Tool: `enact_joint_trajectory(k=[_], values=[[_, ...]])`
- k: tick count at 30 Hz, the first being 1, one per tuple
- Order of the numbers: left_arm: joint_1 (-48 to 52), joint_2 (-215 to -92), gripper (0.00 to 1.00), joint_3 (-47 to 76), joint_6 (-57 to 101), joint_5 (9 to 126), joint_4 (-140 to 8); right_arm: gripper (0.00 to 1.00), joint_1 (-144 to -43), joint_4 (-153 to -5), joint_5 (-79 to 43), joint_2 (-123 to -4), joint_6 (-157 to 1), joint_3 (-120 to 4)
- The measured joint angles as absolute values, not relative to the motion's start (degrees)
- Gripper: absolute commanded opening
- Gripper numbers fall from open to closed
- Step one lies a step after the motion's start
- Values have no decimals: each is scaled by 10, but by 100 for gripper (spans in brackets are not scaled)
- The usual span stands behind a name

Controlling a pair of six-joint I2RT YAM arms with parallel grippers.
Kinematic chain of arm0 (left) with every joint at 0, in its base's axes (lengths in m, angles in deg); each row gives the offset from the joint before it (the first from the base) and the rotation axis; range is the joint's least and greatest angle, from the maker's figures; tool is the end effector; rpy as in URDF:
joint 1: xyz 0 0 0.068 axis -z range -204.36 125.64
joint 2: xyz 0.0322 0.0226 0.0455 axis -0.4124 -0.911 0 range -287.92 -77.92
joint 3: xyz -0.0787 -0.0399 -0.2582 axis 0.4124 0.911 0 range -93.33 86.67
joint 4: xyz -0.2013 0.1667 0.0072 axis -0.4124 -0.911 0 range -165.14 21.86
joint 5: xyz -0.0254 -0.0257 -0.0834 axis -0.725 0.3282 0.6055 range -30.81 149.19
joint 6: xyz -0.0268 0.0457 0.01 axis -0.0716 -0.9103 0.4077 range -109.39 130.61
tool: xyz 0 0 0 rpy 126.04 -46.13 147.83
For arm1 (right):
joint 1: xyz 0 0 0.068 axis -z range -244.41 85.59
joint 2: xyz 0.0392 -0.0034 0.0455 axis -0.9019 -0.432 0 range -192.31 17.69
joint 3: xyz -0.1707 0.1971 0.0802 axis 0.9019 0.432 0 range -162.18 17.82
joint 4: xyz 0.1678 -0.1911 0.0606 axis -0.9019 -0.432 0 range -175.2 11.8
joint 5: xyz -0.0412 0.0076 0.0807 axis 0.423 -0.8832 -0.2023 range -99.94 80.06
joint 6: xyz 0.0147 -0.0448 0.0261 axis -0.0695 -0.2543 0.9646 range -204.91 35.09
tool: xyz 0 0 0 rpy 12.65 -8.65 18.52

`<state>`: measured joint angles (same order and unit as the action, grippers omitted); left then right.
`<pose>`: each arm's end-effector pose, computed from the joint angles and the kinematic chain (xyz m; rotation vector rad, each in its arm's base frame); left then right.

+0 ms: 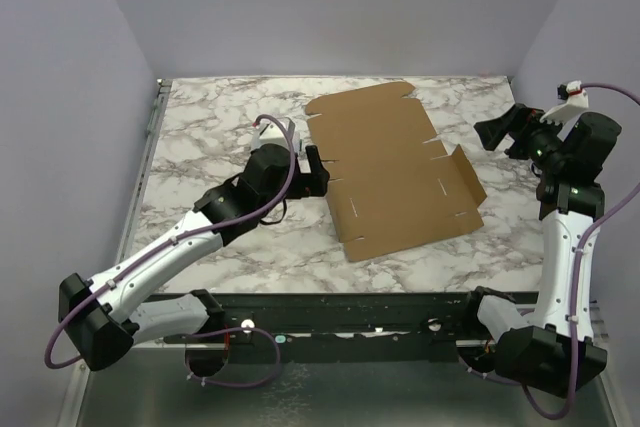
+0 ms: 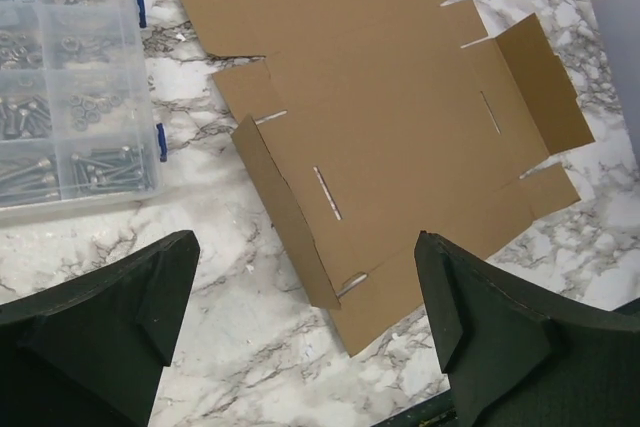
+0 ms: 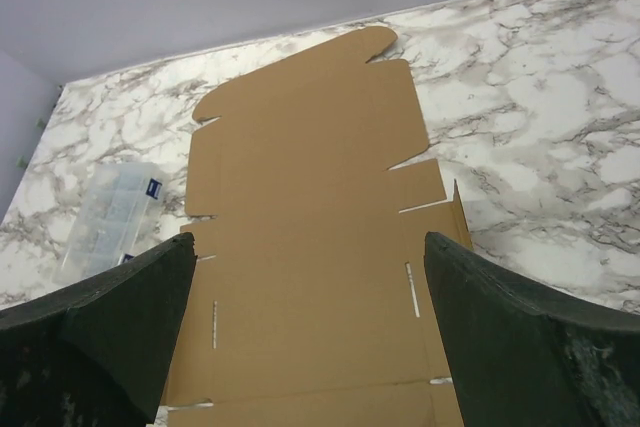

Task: Fold the paper box
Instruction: Pick up the paper box from the center of the board.

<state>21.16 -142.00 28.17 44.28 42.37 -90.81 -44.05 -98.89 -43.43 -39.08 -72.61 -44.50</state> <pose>0.1822 -0.1707 0.3358 0.0317 2.0874 -0.5559 0.2069 -0.0558 0.3906 0.1060 1.8084 0.4350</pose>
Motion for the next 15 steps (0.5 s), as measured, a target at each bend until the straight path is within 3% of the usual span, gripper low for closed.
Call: enact_joint_trajectory(k=[15], values=[[227, -1414, 99, 373, 647, 505, -810, 100, -438, -988, -496, -384, -760, -425]])
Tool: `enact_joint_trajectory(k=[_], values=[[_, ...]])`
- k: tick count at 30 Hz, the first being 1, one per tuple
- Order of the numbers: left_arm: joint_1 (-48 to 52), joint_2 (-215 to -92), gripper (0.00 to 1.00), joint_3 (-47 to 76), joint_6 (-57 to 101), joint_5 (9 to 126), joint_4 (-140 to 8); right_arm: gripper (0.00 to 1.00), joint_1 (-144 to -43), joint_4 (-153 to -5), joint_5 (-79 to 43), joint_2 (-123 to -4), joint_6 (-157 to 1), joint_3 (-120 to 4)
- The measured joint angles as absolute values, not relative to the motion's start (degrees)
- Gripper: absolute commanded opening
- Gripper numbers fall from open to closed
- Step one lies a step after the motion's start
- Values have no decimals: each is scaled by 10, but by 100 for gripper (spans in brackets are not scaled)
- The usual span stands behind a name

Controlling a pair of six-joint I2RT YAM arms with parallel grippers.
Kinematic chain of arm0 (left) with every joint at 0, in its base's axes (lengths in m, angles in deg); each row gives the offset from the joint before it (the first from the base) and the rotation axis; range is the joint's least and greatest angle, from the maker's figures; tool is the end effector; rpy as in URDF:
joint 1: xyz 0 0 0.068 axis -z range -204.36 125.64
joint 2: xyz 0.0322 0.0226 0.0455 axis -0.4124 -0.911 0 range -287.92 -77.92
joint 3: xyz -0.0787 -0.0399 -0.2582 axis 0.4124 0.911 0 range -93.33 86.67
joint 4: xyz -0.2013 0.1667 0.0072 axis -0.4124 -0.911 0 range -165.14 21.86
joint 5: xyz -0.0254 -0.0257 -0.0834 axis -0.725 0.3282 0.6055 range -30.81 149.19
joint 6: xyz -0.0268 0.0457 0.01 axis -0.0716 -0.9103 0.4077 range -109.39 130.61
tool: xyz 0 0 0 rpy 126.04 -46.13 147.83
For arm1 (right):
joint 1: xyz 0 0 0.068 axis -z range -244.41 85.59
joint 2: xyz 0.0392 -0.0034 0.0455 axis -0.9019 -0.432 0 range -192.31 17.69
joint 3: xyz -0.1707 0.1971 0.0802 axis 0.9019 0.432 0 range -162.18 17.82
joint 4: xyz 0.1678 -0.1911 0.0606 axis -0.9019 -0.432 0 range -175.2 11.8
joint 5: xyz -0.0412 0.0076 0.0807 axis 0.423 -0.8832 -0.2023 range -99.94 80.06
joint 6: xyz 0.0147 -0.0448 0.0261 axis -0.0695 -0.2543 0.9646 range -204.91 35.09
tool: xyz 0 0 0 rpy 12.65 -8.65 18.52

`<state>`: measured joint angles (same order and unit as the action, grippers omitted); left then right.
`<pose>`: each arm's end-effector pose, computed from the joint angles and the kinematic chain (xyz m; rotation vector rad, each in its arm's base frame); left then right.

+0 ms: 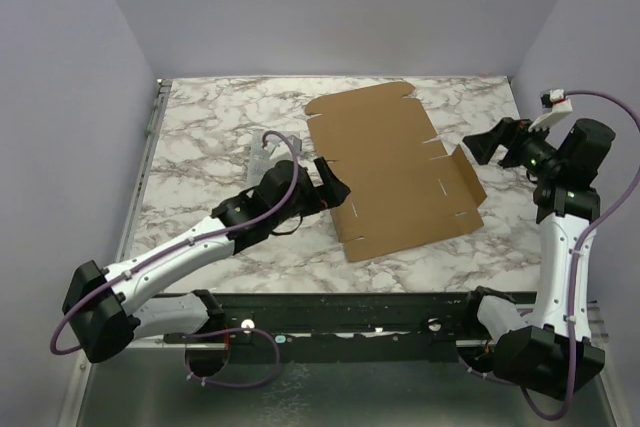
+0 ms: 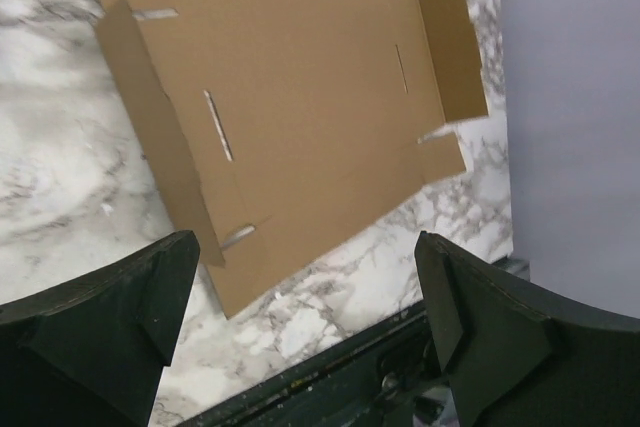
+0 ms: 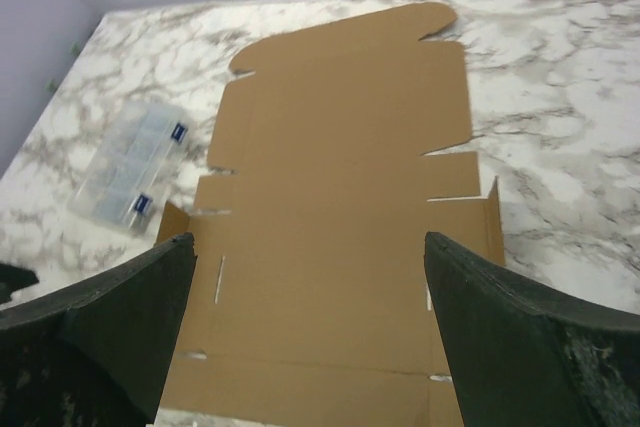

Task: Fold the paper box
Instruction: Pick up the paper box from the center of the board.

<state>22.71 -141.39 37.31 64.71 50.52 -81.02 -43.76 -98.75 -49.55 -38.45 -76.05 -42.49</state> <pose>0.1753 -0.1805 0.2987 -0.2338 2.1599 -0.9235 0.2046 -0.0529 0.3818 -0.0106 1.8171 0.4938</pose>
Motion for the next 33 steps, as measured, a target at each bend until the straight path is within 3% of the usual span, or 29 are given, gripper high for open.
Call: enact_joint_trajectory(k=[9, 14, 21, 25, 28, 29, 32, 33], values=[[383, -1588, 99, 221, 650, 315, -920, 100, -438, -1014, -653, -383, -907, -364], [391, -1668, 98, 175, 638, 245, -958, 100, -435, -1015, -668, -390, -936, -344], [374, -1754, 87, 160, 642, 206, -988, 100, -433, -1010, -683, -391, -944, -311], [332, -1768, 69, 182, 644, 223, -975, 100, -433, -1005, -685, -393, -944, -302], [308, -1774, 63, 194, 643, 236, -962, 100, -433, -1001, -689, -394, -944, -300], [303, -1780, 57, 194, 643, 243, -954, 100, -433, -1001, -691, -395, -944, -300], [296, -1804, 7, 194, 643, 258, -932, 100, -433, -999, -696, -396, -944, -299], [293, -1813, 0, 194, 639, 263, -928, 100, -433, -999, -697, -397, -944, -299]])
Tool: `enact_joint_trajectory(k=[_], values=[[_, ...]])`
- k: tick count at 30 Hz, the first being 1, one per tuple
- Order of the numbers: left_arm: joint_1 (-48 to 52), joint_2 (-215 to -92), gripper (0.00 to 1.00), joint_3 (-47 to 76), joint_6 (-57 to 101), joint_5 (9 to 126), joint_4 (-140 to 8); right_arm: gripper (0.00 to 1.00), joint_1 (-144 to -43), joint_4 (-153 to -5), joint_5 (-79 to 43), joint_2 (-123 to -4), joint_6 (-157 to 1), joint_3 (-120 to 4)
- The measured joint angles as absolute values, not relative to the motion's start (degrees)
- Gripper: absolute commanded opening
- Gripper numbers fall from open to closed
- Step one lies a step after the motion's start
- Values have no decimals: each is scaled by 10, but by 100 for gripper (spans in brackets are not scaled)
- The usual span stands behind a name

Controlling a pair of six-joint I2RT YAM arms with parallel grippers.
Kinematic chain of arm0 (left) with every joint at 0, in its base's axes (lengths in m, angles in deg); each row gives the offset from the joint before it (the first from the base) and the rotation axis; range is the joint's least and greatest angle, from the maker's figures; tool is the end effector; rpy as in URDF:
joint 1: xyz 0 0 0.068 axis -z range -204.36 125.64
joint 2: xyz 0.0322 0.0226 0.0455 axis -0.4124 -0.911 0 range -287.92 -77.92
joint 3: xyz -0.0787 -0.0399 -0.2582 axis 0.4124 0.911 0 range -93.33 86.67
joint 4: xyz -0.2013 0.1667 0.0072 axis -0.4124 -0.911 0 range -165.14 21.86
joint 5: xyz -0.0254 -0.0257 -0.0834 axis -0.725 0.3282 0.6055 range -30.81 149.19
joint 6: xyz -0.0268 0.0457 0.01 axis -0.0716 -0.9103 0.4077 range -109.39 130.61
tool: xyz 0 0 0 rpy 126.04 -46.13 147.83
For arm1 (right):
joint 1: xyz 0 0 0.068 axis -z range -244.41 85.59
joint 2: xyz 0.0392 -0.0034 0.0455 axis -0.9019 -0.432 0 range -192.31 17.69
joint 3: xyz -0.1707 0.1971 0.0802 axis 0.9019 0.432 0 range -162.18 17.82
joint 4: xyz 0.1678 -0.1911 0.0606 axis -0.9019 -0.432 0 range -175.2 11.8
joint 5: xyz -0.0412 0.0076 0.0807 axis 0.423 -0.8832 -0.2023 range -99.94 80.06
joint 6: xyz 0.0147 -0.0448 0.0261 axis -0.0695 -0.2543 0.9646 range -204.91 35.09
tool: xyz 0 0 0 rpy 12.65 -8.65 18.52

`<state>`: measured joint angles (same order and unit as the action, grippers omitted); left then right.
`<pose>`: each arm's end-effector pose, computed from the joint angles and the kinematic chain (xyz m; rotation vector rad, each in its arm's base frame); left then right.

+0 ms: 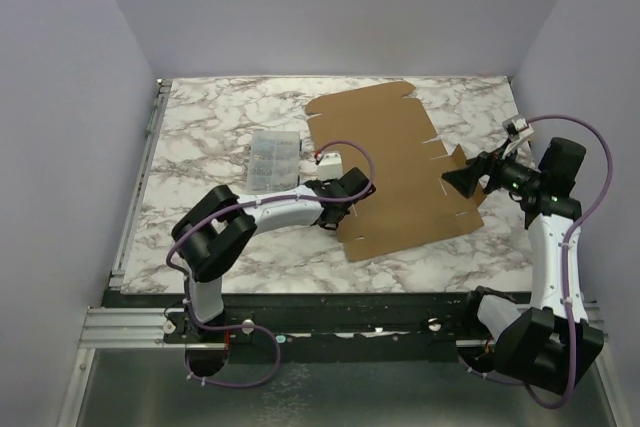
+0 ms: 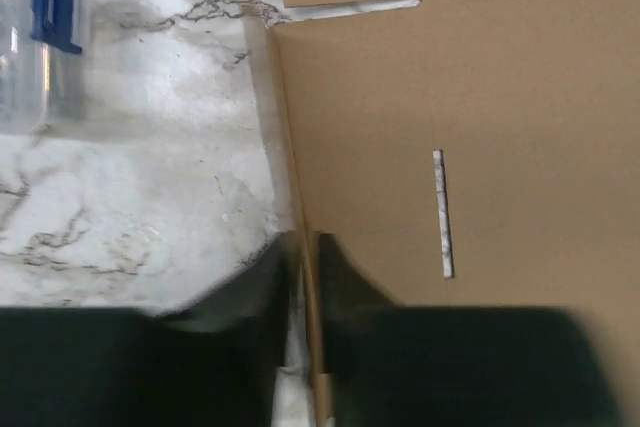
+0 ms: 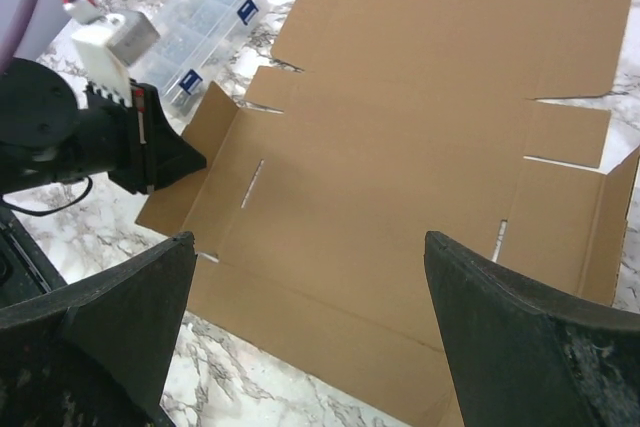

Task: Fold the paper box
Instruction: Pick up the paper box from the center of the board.

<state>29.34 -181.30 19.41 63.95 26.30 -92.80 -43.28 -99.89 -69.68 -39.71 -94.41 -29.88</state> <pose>0.2318 -0.2828 0.1839 -0.1764 2.3884 -0.0818 0.2049 -0.0462 0.3059 -0.3973 1.8596 0.7344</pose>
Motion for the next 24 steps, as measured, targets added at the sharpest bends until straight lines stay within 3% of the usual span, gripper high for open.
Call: enact_joint_trajectory(k=[7, 16, 24], values=[[292, -1802, 0, 196, 603, 272, -918, 100, -433, -1038, -684, -412, -964, -322], [302, -1526, 0, 335, 523, 270, -870, 87, -433, -1102, -624, -563, -1007, -386], [279, -1443, 0, 468, 504, 317, -832, 84, -468, -1139, -541, -643, -1028, -365]])
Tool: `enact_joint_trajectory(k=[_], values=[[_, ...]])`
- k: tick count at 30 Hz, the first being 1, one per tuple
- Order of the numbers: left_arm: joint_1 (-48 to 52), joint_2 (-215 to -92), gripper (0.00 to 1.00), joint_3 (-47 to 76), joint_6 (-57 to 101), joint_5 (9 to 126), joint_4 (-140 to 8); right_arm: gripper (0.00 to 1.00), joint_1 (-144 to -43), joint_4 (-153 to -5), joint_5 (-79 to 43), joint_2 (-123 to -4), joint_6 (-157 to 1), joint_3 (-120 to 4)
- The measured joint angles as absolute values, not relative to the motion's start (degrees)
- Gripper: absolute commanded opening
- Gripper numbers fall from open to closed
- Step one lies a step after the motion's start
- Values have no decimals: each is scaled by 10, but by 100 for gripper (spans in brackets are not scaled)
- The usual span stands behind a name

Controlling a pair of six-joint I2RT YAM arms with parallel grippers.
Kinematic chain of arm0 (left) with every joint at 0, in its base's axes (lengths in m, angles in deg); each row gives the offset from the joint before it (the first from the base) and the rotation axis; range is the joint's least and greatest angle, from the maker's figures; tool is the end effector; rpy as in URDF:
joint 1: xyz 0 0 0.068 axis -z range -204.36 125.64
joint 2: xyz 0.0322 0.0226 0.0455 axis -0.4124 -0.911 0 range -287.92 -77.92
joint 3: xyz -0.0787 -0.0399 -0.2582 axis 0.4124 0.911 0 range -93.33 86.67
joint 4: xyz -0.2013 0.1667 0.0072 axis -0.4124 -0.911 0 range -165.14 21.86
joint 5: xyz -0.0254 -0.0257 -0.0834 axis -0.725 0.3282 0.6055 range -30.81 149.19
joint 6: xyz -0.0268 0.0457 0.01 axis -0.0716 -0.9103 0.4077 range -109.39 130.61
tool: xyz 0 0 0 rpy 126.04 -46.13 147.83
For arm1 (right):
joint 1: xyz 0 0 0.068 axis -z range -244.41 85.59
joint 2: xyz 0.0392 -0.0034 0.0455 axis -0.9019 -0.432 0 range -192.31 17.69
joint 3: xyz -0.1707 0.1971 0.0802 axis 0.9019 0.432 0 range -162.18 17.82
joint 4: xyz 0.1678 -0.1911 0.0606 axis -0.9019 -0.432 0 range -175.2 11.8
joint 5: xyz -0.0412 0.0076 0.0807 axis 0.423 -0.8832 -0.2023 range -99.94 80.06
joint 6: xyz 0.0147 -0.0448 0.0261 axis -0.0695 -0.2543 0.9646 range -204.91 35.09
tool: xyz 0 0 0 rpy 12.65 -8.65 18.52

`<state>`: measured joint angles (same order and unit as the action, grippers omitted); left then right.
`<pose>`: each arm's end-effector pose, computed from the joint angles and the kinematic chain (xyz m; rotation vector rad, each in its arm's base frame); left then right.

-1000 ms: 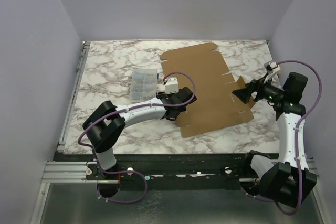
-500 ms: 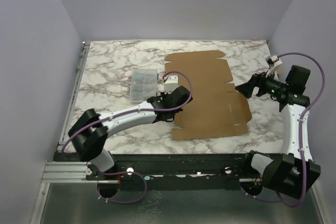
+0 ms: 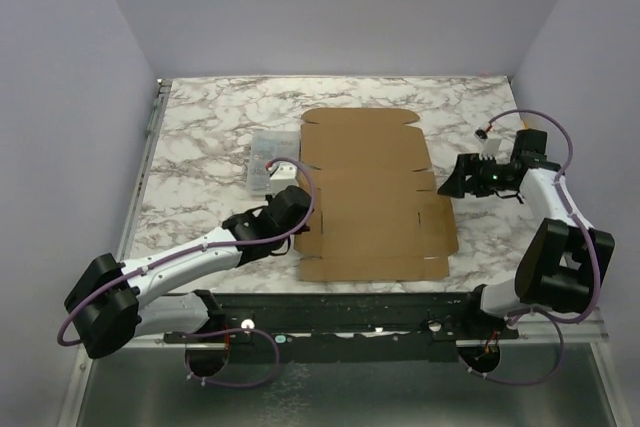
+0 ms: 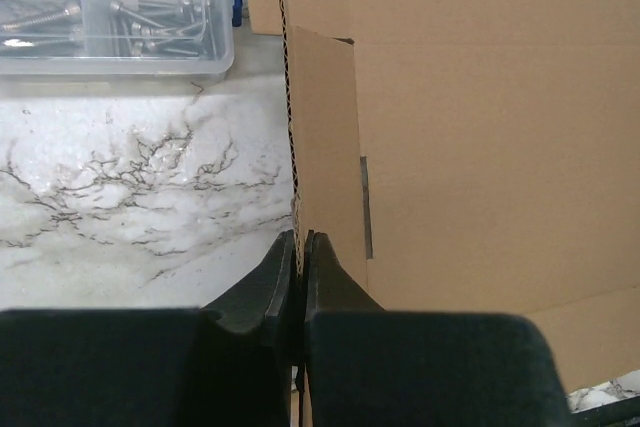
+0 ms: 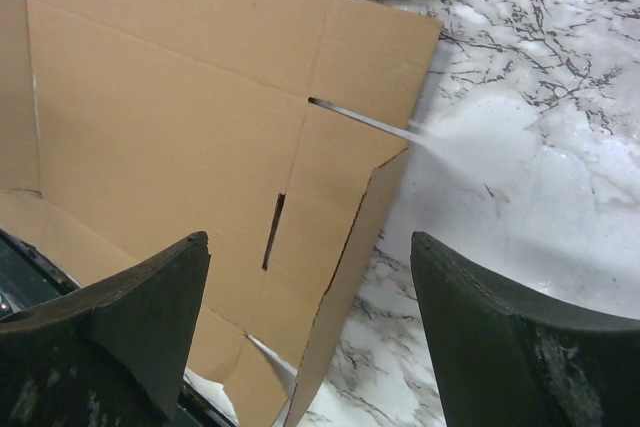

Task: Fold the paper box
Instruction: Pick up the paper box from the center of the board.

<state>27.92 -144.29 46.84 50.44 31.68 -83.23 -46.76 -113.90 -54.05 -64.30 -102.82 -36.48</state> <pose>0.1593 -0.1790 0.2296 -0.0021 2.2217 -0.3393 0.2672 -0.0590 0.2252 -0.2333 2.3762 0.7455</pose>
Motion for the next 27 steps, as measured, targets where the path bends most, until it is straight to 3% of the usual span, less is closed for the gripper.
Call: enact_joint_trajectory(k=[5, 12, 17, 19, 23, 27], values=[[271, -1441, 0, 479, 520, 334, -822, 77, -487, -1148, -507, -678, -1039, -364], [270, -1438, 0, 482, 583, 352, -811, 59, -498, -1179, -451, -723, -1060, -364], [270, -1431, 0, 489, 623, 358, -810, 13, -498, -1189, -424, -724, -1074, -363], [270, -1430, 0, 489, 631, 359, -809, 1, -498, -1189, -407, -723, -1077, -363], [270, -1430, 2, 496, 636, 379, -800, 0, -498, -1198, -374, -720, -1078, -380], [268, -1430, 22, 510, 627, 424, -772, 1, -498, -1219, -370, -705, -1086, -459]])
